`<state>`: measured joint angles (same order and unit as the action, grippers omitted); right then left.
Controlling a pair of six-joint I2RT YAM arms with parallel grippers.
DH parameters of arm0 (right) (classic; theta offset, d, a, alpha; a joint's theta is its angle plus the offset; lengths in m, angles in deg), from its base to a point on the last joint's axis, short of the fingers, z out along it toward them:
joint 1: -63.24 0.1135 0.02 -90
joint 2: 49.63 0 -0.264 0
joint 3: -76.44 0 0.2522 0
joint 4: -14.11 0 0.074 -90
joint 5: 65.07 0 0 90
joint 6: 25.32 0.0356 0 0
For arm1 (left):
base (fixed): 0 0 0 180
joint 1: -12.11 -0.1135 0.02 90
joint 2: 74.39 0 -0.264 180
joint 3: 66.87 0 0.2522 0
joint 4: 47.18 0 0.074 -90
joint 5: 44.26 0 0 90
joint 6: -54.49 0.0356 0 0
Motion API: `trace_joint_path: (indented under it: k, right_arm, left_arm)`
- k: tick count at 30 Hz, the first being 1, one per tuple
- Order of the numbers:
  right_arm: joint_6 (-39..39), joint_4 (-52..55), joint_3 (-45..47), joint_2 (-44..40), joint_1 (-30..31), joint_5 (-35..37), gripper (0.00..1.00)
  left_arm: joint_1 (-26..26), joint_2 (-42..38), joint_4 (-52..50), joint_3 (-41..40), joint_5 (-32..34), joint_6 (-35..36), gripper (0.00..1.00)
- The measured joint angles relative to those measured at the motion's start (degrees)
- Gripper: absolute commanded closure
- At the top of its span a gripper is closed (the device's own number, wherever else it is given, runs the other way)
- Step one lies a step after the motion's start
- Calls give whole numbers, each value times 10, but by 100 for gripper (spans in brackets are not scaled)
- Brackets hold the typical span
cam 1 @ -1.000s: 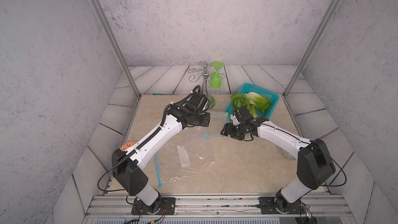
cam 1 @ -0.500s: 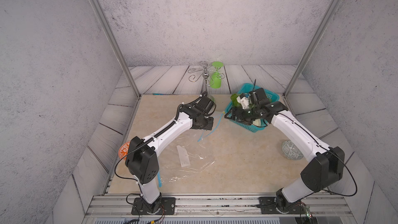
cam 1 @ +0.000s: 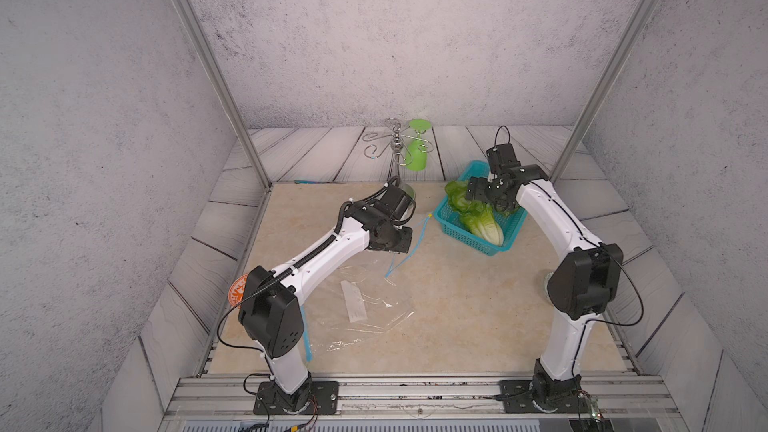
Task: Put the chinese cabbages into a zipper bag and zip it
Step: Adjust the Chinese cabbage in the basket.
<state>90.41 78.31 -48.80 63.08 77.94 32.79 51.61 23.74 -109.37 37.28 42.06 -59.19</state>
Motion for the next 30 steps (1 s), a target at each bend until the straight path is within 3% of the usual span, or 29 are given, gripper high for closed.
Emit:
trace_joint_path:
  k: [3, 8, 11, 13, 14, 19, 25, 30]
  right_arm:
    - [-21, -10, -18, 36, 4, 30, 1]
    - [-48, -18, -69, 109, 9, 47, 13]
    - [-61, -17, -113, 155, 10, 61, 33]
    - [-68, -19, -117, 163, 12, 68, 55]
    - [-73, -19, -116, 163, 12, 70, 62]
    - [-78, -42, -103, 152, 12, 63, 80]
    - [-56, -56, -49, 86, 2, -13, 90]
    - [49, -147, 82, -40, -39, -202, 91]
  left_arm:
    - [0, -6, 2, -2, 0, 2, 100]
    - [0, -7, 2, -4, 0, 3, 100]
    - [0, -11, 2, -10, 4, 3, 100]
    - [-2, -18, 0, -19, 5, 3, 100]
    - [-2, -21, 0, -23, 7, 3, 100]
    - [-5, -31, -2, -30, 9, 3, 100]
    - [-5, -35, 0, -35, 8, 2, 100]
    - [-5, -49, 7, -51, 5, 1, 100]
